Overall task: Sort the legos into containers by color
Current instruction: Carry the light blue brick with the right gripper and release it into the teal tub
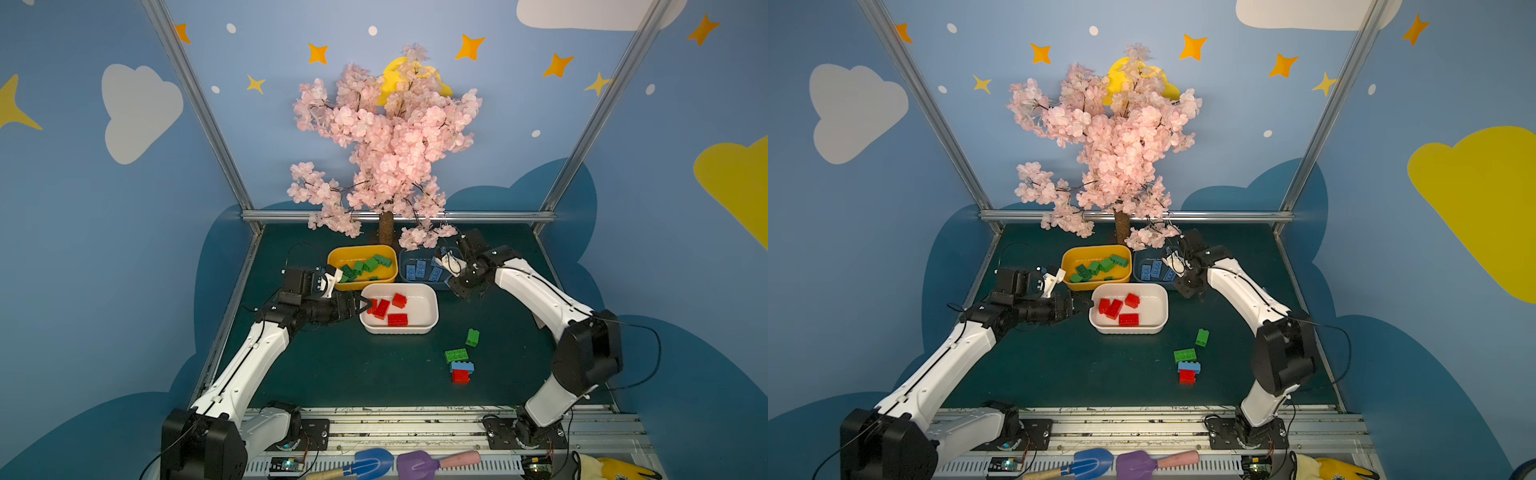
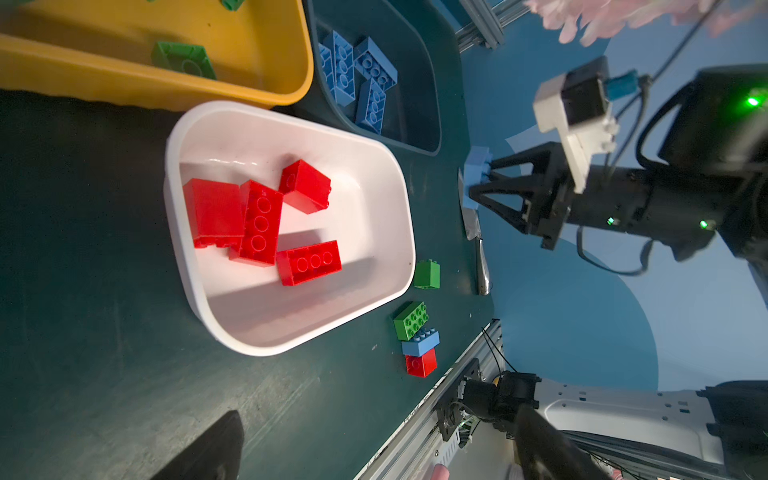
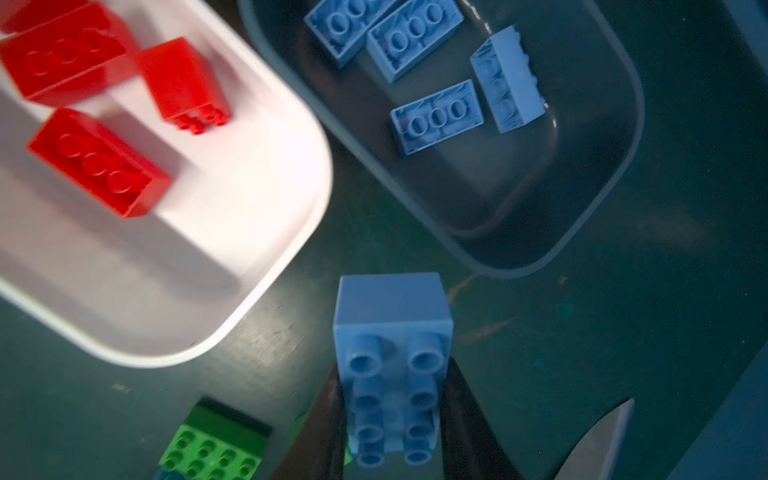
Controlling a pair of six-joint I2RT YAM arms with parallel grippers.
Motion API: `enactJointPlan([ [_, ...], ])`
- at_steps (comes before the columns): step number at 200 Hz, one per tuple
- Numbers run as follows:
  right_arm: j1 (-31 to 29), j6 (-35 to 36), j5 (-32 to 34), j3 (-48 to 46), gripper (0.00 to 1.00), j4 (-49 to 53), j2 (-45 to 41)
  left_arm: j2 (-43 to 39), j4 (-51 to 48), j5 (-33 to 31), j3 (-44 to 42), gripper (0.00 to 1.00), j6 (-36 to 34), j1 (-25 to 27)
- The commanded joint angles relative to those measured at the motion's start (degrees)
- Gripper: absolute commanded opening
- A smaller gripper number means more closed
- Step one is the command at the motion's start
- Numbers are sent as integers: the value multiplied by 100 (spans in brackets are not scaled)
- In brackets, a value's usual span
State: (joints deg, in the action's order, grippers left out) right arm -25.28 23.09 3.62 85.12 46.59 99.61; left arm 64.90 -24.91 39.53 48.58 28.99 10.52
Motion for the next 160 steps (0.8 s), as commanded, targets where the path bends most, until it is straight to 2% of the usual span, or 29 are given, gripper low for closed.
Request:
enactJointPlan([
  [1, 169, 470, -116, 594, 18, -174, 532, 35, 225, 152, 170, 100, 71, 11],
  [46, 252, 1124, -4, 1679, 19, -363, 1797, 34, 192, 178, 194, 100, 47, 18],
  [79, 260, 1590, 364, 1930, 22, -451, 2377, -42, 141, 155, 95, 100, 36, 2],
  [91, 273, 1678, 583, 1920, 27, -469, 2465, -88, 122, 138, 57, 99, 28, 2],
  [107, 263, 1666, 608, 1874, 44, -437, 2409, -127, 118, 134, -5, 99, 8, -4],
  [118, 256, 1640, 598, 1782, 52, -443, 2272, -124, 109, 151, -32, 100, 10, -13],
  [137, 240, 1528, 628, 1598, 59, -402, 1977, -100, 90, 152, -37, 100, -23, -9],
  [160, 222, 1087, 177, 1096, 63, -353, 1248, -85, 57, 141, -45, 100, -63, -15],
])
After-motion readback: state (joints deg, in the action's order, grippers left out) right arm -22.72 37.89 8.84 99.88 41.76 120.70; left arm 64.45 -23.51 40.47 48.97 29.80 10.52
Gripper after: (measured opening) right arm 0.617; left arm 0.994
